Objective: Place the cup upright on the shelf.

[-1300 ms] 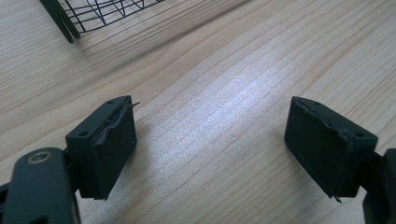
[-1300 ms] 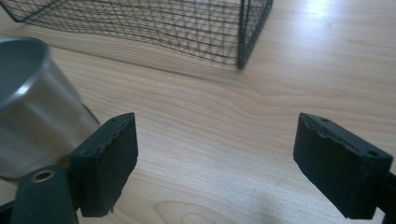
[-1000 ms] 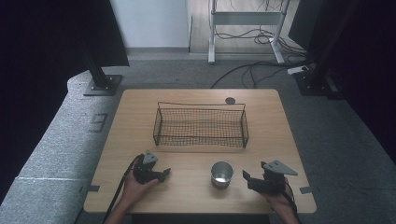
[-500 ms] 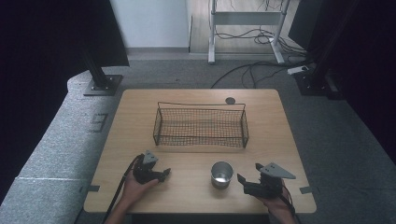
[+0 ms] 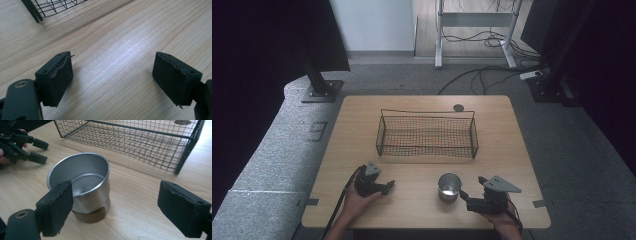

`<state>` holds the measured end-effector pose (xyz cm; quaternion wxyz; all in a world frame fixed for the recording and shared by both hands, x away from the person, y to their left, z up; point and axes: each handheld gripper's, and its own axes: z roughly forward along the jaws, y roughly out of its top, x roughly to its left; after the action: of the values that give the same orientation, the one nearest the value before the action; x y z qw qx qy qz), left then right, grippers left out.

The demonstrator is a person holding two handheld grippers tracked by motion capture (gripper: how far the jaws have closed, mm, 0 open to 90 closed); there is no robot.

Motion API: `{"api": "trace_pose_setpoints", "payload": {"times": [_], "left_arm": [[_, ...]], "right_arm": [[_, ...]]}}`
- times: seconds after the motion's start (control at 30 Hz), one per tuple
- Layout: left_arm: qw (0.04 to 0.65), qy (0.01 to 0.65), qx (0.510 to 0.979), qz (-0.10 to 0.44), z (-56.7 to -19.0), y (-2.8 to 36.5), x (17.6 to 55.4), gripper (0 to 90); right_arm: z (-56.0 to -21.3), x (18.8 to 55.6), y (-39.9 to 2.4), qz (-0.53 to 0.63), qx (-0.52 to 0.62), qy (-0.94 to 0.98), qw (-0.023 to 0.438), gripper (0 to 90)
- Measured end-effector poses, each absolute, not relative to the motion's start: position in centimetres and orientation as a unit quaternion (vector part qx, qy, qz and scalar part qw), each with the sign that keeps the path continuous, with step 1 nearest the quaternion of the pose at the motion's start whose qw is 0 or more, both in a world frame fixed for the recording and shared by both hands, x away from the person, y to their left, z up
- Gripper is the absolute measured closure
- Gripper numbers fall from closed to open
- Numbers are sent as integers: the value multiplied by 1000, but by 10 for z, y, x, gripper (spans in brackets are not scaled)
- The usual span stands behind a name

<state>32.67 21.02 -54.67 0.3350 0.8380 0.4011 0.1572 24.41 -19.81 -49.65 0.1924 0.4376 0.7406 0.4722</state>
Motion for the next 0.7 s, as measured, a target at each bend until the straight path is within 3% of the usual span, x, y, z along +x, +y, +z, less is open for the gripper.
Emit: {"api": "trace_pose_setpoints", "payload": {"times": [0.7], "left_arm": [[335,401,838,157,-547,210,327,166]], "right_arm": [[-497,242,-181,481,429,744,179,105]]}}
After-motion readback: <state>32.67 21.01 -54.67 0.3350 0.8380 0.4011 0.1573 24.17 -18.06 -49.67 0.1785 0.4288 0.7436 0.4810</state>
